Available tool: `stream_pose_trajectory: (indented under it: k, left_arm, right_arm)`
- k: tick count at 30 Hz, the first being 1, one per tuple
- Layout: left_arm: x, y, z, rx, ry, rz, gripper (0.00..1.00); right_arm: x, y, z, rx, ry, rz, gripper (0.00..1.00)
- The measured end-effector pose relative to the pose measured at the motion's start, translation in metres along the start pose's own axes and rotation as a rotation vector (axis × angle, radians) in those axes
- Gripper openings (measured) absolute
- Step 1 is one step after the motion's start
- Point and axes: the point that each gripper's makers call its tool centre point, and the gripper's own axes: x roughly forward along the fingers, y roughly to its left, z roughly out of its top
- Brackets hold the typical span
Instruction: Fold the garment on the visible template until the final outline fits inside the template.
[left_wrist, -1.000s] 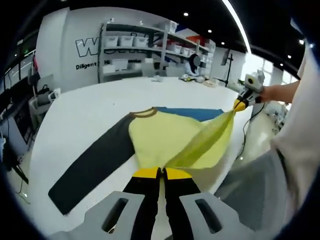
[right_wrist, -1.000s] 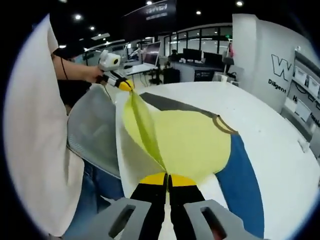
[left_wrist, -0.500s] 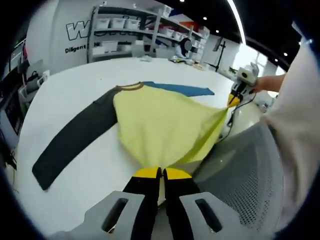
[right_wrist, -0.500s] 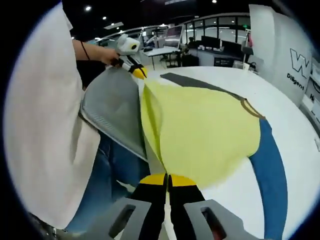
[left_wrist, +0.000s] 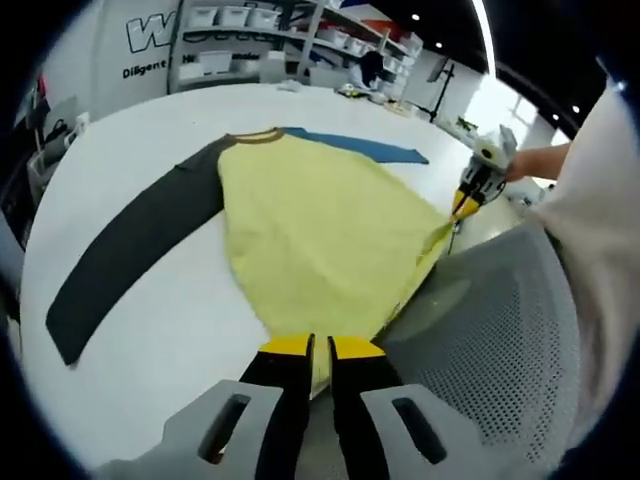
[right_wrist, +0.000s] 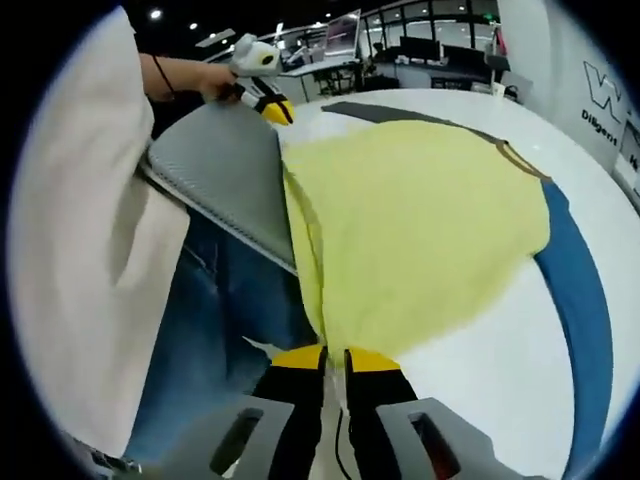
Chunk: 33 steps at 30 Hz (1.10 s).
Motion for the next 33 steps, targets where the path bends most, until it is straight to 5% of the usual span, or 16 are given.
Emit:
stream_pose_trajectory:
  k: [10,20,33]
  left_arm:
    - [0.017,0.053,0.045,0.028,-0.039,0.109,0.17]
    - [0.057,0.110,0.107,0.076,-0.059,0.182,0.22]
    - [0.093,0.181,0.150,0.081,-0.032,0.243,0.26]
  right_arm:
    - [-0.025,-0.068,0.005,0.109,-0.064,-0.151,0.08]
    - [-0.048,-0.175,0.014,0.232,-0.134,-0.374,0.14]
    - [-0.045,-0.271,0.027,0.316,-0.145,-0.480,0.22]
